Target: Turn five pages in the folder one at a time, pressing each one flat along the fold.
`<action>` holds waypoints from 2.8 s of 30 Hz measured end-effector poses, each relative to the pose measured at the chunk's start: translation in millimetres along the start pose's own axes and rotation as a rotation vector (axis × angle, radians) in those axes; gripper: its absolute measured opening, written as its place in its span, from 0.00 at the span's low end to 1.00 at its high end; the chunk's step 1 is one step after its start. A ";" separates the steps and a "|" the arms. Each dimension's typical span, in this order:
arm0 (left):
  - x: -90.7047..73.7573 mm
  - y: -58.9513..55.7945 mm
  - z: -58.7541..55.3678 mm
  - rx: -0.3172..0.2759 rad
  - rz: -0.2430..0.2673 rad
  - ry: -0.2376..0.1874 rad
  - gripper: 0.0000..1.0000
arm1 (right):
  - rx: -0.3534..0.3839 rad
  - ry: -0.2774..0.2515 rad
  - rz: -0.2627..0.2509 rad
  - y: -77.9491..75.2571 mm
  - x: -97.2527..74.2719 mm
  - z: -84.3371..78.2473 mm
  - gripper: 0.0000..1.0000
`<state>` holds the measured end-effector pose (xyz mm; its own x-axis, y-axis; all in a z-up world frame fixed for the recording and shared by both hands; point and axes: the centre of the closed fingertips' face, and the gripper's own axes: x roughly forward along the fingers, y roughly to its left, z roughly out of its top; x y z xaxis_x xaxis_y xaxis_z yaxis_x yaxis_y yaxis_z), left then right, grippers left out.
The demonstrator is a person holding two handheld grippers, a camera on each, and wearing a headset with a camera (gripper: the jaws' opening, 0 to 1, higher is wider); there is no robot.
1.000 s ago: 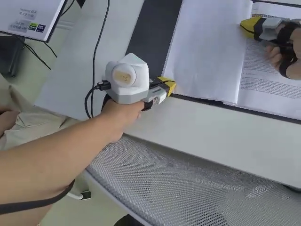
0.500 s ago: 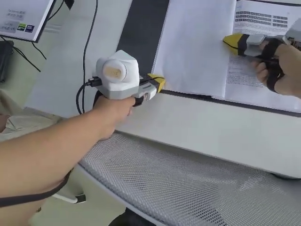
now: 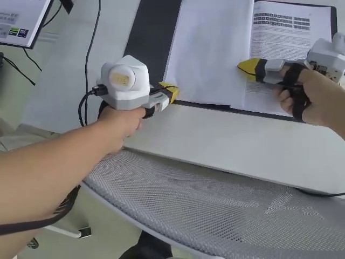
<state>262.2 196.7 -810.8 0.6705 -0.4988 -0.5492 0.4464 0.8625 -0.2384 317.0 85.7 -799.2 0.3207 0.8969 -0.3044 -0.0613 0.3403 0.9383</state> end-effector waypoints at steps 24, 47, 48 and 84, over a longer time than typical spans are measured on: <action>-0.5 -1.5 0.1 0.014 0.004 0.000 0.00 | 0.003 0.088 0.009 10.5 -21.4 -61.3 0.00; -10.9 -12.8 5.1 -0.041 -0.014 0.034 0.10 | -0.187 -0.168 -0.071 28.4 -102.6 -53.6 0.11; -13.0 -13.4 5.8 -0.038 -0.013 0.034 0.09 | -0.192 -0.187 -0.079 27.9 -108.4 -51.0 0.11; -145.9 -27.2 24.9 -0.119 0.020 0.033 0.71 | -0.564 -0.338 -0.482 41.8 -236.4 -61.1 0.68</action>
<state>167.0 243.9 -704.2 0.6579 -0.4801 -0.5802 0.3584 0.8772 -0.3195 180.9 -94.9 -698.1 0.6957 0.5129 -0.5029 -0.2818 0.8389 0.4658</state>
